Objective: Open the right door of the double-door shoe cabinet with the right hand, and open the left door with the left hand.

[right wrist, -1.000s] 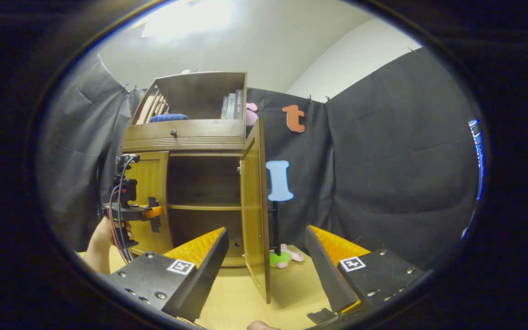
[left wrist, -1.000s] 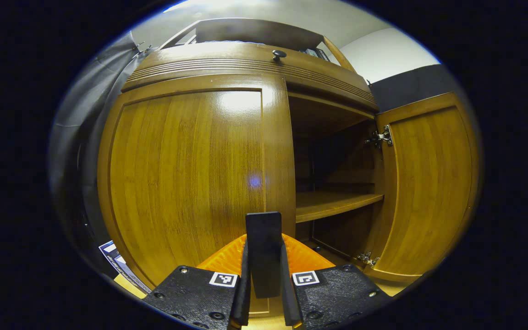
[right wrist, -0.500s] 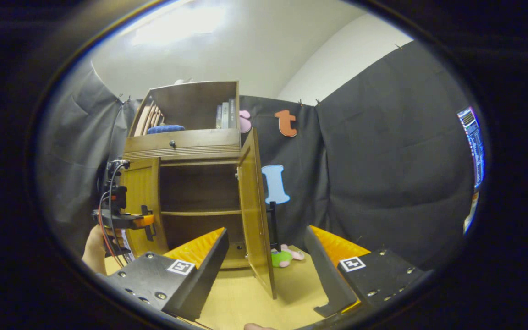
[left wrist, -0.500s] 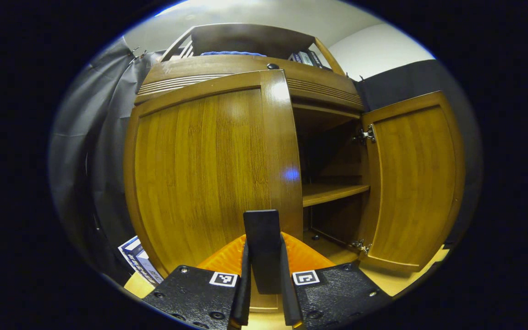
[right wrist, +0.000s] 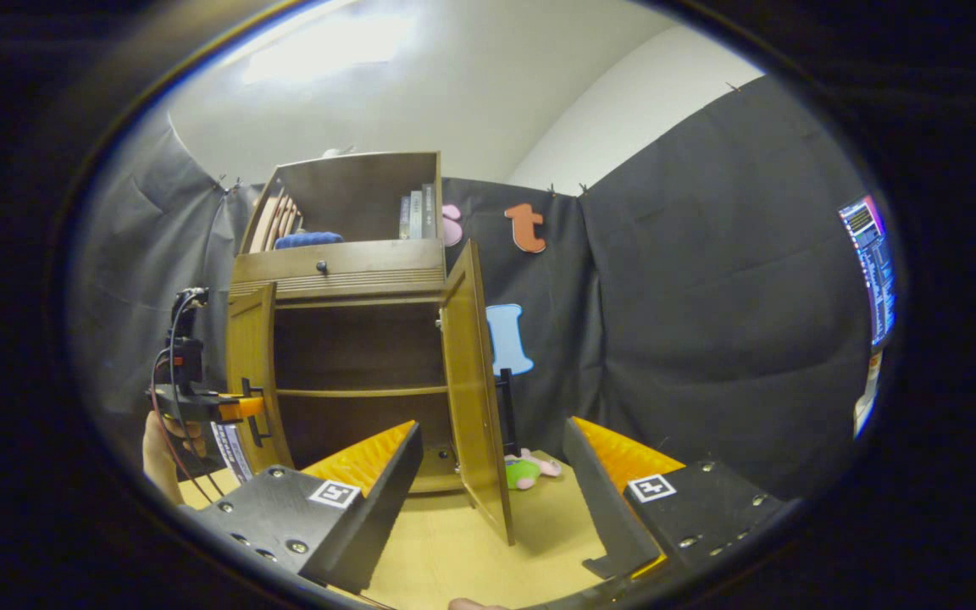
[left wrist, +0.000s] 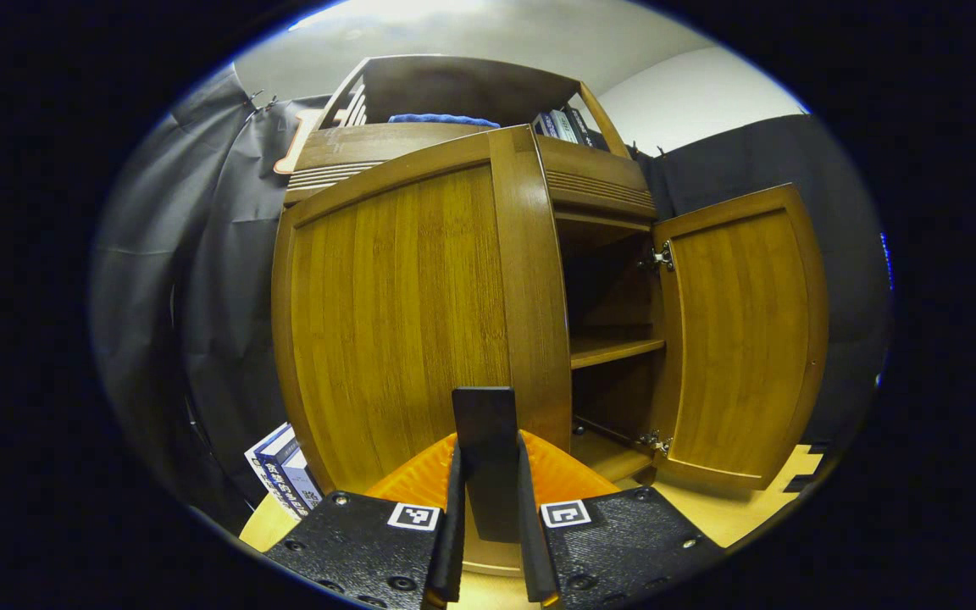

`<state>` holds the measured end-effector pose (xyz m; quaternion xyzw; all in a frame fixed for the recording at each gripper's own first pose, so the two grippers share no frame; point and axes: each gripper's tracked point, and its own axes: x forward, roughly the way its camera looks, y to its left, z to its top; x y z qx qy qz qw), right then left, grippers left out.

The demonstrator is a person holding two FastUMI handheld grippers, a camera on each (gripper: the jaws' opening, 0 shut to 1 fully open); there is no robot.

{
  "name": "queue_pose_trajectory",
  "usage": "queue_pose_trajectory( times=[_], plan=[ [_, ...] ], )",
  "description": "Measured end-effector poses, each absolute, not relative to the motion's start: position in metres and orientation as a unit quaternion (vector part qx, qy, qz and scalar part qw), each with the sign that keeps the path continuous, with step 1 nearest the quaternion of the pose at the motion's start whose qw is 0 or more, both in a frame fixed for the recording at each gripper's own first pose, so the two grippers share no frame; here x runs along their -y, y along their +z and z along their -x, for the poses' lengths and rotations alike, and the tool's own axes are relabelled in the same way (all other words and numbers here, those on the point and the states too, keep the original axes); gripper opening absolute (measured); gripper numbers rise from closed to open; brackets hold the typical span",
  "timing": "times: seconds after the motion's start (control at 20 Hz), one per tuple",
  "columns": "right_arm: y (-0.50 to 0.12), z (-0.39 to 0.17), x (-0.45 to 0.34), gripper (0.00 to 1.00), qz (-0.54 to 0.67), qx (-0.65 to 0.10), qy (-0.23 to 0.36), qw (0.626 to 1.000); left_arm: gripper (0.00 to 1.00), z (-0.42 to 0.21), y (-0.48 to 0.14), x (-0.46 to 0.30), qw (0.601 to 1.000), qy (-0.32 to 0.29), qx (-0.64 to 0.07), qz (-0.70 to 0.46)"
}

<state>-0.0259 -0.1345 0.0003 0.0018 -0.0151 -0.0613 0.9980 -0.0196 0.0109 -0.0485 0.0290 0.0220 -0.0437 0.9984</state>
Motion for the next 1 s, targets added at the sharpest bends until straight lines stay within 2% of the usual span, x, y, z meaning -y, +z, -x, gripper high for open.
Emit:
queue_pose_trajectory(
  times=[0.2,0.5,1.0],
  plan=[
    [0.001,0.039,0.123,1.0,-0.014,0.026,-0.039,0.999,0.31,0.042,-0.046,-0.025,0.998,-0.04,-0.032,-0.028],
    [-0.009,0.029,0.111,0.99,-0.013,0.013,-0.033,0.999,0.29,0.07,-0.04,-0.046,0.998,-0.025,-0.027,-0.046],
    [-0.021,0.023,0.08,0.99,0.016,-0.008,-0.009,1.0,0.26,0.113,-0.04,-0.111,0.996,0.037,-0.032,-0.068]
  ],
)
